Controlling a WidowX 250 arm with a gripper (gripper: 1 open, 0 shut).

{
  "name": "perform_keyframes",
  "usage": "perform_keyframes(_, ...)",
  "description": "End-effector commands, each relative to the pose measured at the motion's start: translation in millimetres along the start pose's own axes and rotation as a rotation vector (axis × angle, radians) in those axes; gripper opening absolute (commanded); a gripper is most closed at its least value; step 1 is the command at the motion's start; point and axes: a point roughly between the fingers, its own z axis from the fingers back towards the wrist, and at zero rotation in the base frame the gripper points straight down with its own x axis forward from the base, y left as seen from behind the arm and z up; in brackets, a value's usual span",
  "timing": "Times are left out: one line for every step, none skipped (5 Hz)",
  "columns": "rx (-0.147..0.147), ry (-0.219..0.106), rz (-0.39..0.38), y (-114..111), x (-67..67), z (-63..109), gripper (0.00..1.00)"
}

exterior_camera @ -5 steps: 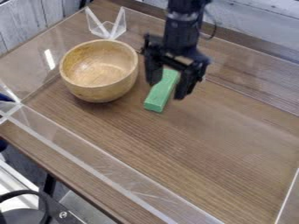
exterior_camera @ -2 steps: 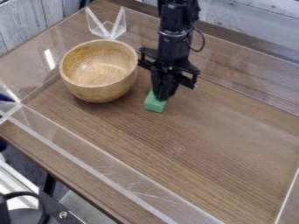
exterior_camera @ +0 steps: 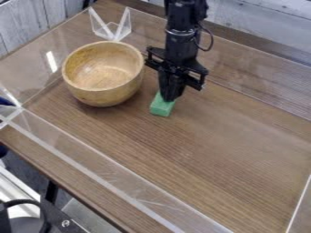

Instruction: Put the green block in the brown bowl

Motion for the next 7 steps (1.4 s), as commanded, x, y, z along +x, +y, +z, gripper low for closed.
perform_keyframes(0.011, -0.048, 0.007, 4.1, 9.0, 14.7, 1.0)
perform_keyframes(0.009, -0.045, 0.009, 5.9, 13.9, 9.7, 0.0)
perform_keyframes(0.002, -0.048, 0.01, 6.1, 14.8, 7.7, 0.0)
perform_keyframes(0.0, -0.045, 0.006, 3.9, 15.0, 8.3, 1.0)
perform_keyframes(-0.002, -0.041, 0.002, 1.7, 15.3, 8.5, 1.0)
perform_keyframes(-0.004, -0.039, 0.002, 0.8, 15.4, 5.9, 0.0)
perform_keyframes(-0.008, -0.038, 0.005, 1.0, 14.5, 5.9, 1.0)
